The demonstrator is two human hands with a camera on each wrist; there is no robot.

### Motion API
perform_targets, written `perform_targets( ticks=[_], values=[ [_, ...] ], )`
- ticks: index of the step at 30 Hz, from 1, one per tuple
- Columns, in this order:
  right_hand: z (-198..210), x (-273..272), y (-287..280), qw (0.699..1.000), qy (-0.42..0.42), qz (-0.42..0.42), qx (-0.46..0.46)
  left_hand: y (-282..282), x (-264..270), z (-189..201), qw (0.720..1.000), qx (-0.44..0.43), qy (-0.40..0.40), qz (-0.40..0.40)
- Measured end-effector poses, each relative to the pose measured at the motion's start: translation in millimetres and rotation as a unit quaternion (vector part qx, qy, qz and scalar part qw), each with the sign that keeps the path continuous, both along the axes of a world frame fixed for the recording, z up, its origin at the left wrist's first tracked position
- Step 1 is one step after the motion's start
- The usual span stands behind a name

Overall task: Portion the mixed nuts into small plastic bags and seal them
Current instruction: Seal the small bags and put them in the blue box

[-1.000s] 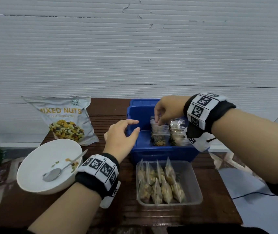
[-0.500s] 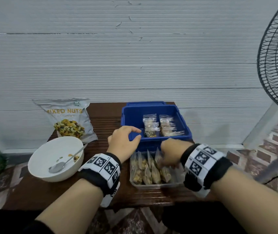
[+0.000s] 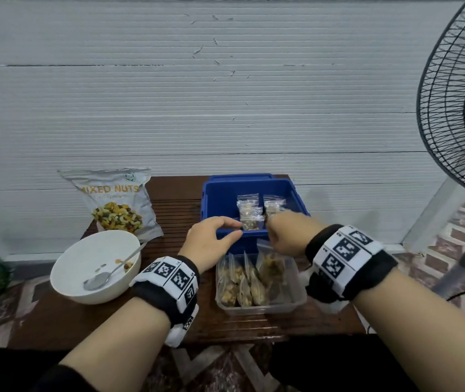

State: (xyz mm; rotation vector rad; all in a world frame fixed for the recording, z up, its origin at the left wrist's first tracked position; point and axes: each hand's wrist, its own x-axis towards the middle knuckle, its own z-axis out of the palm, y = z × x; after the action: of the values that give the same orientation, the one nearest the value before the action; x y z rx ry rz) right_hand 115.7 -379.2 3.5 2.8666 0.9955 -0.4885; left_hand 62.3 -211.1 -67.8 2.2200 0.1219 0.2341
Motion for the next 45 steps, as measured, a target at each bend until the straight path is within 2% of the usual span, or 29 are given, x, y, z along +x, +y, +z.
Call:
perform_targets(
  ticks=[4, 10, 13, 18, 31, 35, 41, 45],
  values=[
    [16.7, 9.5, 0.4, 0.995, 0.01, 0.012, 0.103, -3.9, 1.7, 5.9, 0.998, -0.023, -0.023, -0.052],
    [3.2, 17.5, 2.9, 0.964, 0.061, 0.001, 0.259, 2.2, 2.8, 9.1, 0.997, -0.028, -0.073, -0.005],
    [-1.9, 19.3, 0.6, 0.955, 0.087, -0.007, 0.282, 7.5, 2.3, 8.3, 0.997, -0.033, -0.075, 0.003],
    [-8.4, 21.5, -1.2, 0.939, 0.075, -0.021, 0.336, 5.6, 1.4, 8.1, 0.997, -0.05, -0.06, -0.011],
    [-21.7, 21.9, 4.2, 0.909, 0.104, 0.007, 0.403, 3.5, 5.7, 5.9, 0.998, -0.029, -0.057, -0.011],
    [-21.1, 23.7, 2.5, 0.909, 0.115, 0.002, 0.4, 5.0, 5.4, 5.9, 0.998, -0.036, -0.048, 0.008],
    [-25.1, 23.3, 5.3, 0.905, 0.111, 0.009, 0.411, 3.3, 7.3, 7.8, 0.999, -0.001, -0.027, -0.019],
    [-23.8, 24.4, 5.1, 0.909, 0.125, 0.018, 0.397, 5.5, 7.5, 6.6, 0.999, -0.011, -0.027, -0.016]
  ],
)
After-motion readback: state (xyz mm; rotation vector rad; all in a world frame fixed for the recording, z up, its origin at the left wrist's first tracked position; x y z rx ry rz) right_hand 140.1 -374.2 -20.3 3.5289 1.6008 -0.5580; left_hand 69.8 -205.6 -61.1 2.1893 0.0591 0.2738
